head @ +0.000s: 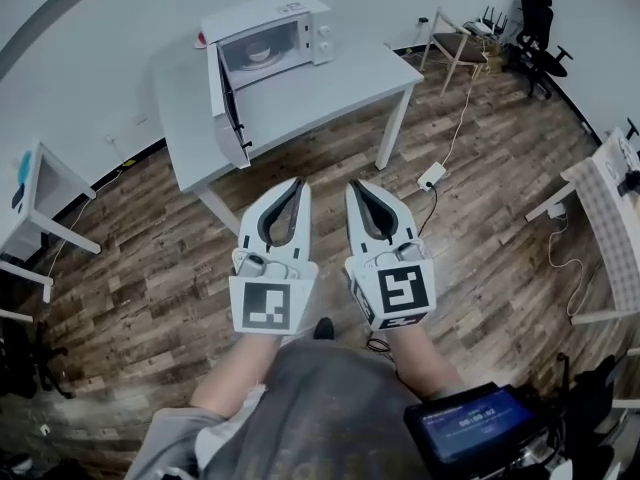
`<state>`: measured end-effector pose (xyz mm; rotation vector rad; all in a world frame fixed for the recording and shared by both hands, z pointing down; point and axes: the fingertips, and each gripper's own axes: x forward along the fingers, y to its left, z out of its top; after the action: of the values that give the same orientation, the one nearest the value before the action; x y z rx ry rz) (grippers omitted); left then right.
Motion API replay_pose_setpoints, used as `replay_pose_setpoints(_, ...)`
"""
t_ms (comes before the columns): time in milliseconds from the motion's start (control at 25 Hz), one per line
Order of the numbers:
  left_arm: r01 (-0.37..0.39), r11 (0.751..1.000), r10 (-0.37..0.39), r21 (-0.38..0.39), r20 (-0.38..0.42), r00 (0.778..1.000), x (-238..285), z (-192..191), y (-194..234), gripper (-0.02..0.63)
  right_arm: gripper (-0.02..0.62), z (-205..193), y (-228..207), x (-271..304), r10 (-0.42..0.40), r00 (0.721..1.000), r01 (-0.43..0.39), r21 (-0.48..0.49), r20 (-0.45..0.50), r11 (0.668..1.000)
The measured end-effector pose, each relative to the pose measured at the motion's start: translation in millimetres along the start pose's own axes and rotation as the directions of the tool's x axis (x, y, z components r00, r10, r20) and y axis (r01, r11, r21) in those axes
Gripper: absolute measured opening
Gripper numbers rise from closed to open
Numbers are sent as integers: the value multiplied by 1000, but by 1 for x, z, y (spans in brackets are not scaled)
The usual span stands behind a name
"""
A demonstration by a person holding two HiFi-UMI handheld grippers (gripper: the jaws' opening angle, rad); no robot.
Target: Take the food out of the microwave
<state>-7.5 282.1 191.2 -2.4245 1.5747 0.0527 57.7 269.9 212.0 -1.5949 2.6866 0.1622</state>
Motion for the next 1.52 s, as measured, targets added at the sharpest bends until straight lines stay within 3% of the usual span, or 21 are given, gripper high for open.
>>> replay_pose_setpoints(560,13,1000,-13,-26,-18,1000,53,-34,33,8,8,-17,-14,70,12,999,-13,-7,-33,1000)
replay_pose_setpoints(1000,-10,1000,10,1,-53,999,127,-60,34,8,8,-39,-67,124,53,998,-53,27,-28,998)
replay_pose_setpoints(1520,-173,984,176,39,-95,980,239,-72,56,8,8,-36,-141,221,238,971,-237,37,-2,971)
